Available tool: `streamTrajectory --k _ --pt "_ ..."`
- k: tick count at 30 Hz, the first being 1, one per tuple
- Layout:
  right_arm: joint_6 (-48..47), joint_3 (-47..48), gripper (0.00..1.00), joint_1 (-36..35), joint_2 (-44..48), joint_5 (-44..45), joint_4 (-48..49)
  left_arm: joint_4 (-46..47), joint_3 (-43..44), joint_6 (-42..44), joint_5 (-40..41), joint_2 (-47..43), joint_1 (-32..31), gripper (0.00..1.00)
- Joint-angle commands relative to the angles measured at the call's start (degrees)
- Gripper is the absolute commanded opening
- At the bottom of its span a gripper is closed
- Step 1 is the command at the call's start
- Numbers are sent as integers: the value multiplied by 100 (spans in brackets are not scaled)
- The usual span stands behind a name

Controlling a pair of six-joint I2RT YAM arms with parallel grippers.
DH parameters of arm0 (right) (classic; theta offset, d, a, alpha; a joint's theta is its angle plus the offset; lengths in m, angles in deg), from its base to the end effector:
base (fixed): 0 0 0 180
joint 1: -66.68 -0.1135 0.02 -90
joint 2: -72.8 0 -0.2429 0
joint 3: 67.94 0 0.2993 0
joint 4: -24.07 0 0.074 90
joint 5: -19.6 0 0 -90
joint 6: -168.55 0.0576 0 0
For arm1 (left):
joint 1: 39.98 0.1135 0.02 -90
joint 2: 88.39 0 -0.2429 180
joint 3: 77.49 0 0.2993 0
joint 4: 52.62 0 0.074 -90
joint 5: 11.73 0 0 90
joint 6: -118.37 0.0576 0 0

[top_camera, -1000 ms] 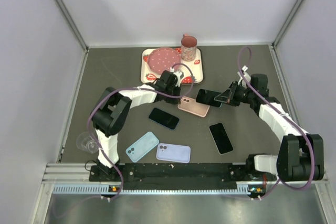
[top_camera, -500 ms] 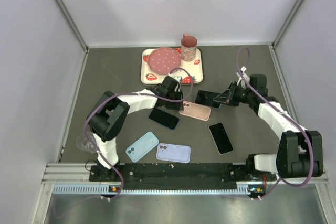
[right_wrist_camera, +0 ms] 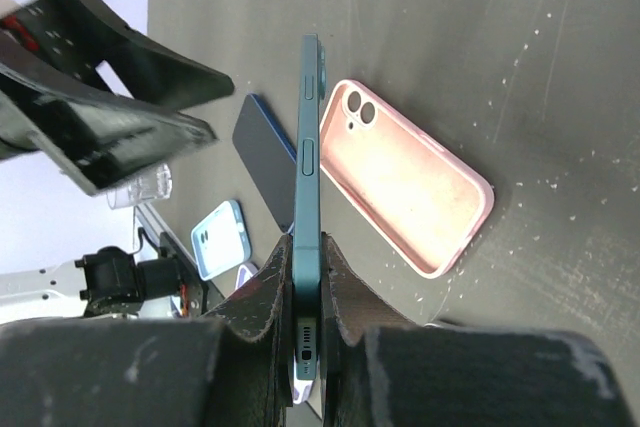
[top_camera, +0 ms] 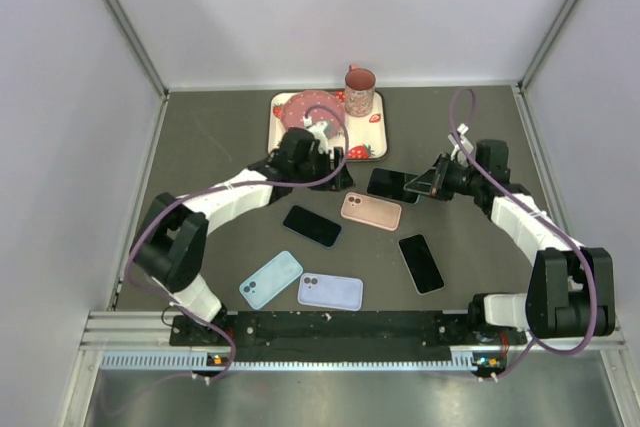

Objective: Put the phone into the phone case

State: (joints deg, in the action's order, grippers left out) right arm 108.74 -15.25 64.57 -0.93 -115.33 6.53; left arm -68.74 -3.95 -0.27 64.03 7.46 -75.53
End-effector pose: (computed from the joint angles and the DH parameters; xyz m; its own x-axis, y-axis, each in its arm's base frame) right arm 0.3193 0.0525 0.1676 -0.8292 0.3257 -0.4542 -0.1860 0.6055 0.7738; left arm 0.3362 -0.2577 0.1608 -0.7891 -0.0071 -0.6142 0.3898 0.7670 -0.5097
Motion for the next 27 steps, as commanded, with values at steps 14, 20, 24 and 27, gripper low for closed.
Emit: streamTrajectory --k 14,20,24,27 --pt "172 115 0 -35 26 -360 608 1643 -1056 113 -1872 -1561 1630 68" --pt "267 229 0 -500 -387 -236 624 1458 -942 166 -1785 -1596 1569 66" --pt "144 370 0 -913 -650 114 423 1063 -775 569 -1224 -1622 1245 67" --pt "381 318 0 -1011 -870 11 623 817 -661 842 -950 -1596 955 66"
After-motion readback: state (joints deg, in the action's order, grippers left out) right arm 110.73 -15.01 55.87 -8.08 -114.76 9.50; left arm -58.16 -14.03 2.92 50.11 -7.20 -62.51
